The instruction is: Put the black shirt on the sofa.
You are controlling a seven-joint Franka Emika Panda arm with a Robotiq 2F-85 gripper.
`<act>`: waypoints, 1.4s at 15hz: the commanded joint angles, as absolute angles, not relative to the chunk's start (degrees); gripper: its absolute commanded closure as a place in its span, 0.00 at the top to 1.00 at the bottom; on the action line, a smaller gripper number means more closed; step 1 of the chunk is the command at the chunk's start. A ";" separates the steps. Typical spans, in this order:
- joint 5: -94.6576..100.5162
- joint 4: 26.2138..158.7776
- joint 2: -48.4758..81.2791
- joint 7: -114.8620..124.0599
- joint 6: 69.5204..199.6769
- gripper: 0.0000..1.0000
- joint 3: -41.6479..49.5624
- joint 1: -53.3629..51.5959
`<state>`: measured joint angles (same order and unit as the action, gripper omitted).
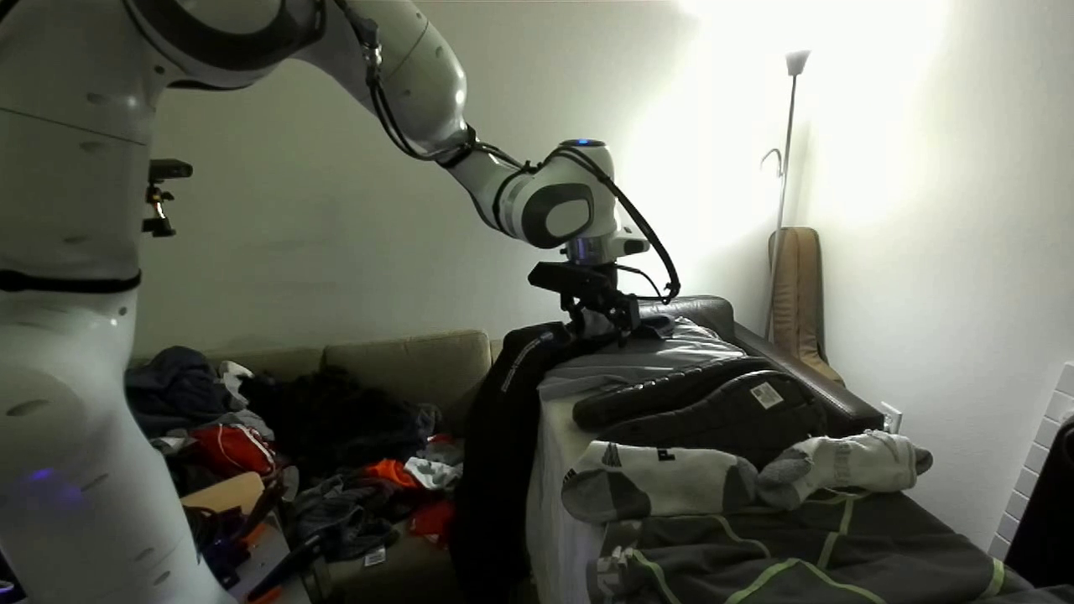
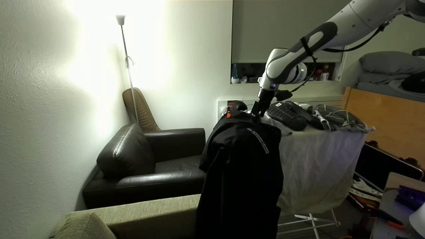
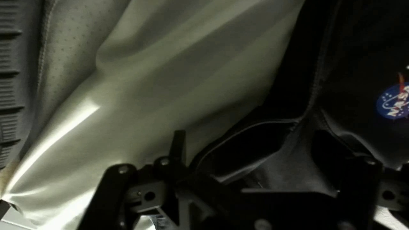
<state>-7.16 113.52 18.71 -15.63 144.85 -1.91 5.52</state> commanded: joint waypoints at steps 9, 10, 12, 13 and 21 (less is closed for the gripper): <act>-7.65 117.92 15.28 -14.39 145.80 1.00 -2.67 4.06; -7.65 118.20 15.30 -14.37 145.94 1.00 -2.68 4.03; -7.71 118.67 15.33 -14.26 146.14 1.00 -2.70 4.04; -7.75 118.77 15.37 -14.23 146.12 1.00 -2.69 4.07; -6.16 119.84 16.71 -12.78 145.70 0.34 -1.95 3.57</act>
